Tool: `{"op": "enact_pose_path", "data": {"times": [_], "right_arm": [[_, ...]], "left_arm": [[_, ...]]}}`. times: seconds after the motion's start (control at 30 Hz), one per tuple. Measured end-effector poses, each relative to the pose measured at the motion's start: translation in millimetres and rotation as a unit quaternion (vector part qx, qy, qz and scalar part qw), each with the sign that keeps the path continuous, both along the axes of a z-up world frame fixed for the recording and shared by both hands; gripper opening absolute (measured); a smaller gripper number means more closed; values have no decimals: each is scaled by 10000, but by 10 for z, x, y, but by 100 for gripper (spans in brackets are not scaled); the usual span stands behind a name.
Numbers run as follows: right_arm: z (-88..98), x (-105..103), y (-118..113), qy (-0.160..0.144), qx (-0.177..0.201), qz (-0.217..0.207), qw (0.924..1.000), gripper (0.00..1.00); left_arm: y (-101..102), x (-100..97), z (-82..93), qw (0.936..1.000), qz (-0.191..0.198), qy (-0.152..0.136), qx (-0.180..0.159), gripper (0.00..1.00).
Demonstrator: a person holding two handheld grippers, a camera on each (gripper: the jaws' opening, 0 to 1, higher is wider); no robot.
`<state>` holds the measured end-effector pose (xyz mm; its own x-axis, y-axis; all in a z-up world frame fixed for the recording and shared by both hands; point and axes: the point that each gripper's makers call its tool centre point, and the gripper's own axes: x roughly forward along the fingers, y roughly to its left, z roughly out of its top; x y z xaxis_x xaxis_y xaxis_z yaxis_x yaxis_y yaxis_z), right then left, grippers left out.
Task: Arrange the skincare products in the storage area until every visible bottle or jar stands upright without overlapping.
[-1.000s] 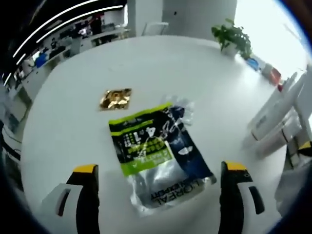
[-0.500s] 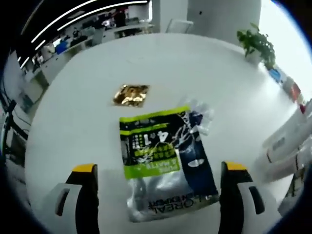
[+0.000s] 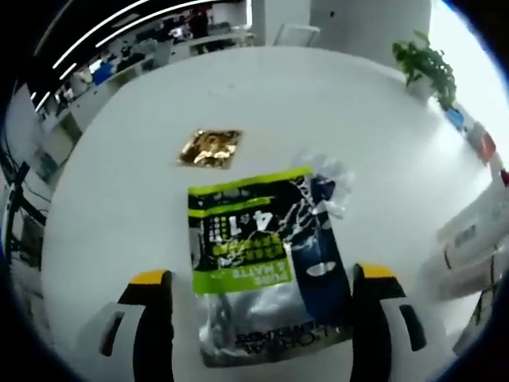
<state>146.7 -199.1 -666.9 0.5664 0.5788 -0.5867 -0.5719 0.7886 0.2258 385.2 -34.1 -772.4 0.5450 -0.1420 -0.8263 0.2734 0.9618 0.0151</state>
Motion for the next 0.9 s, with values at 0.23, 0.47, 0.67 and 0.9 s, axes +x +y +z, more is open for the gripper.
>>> {"op": "enact_pose_path", "data": {"times": [0.23, 0.47, 0.67, 0.9], "right_arm": [[5, 0, -6, -15, -19, -18, 10000, 83], [2, 3, -8, -33, -56, -20, 10000, 83], [-16, -6, -8, -12, -89, 10, 10000, 82], [-28, -21, 13, 3, -148, 89, 9998, 82]], "left_arm": [[-40, 40, 23, 9989, -440, -151, -45, 56], [-67, -35, 37, 9969, -746, -254, -38, 34], [-51, -77, 50, 9944, -1039, -192, -4, 21], [56, -243, 92, 9838, -1747, -313, 242, 14]]}}
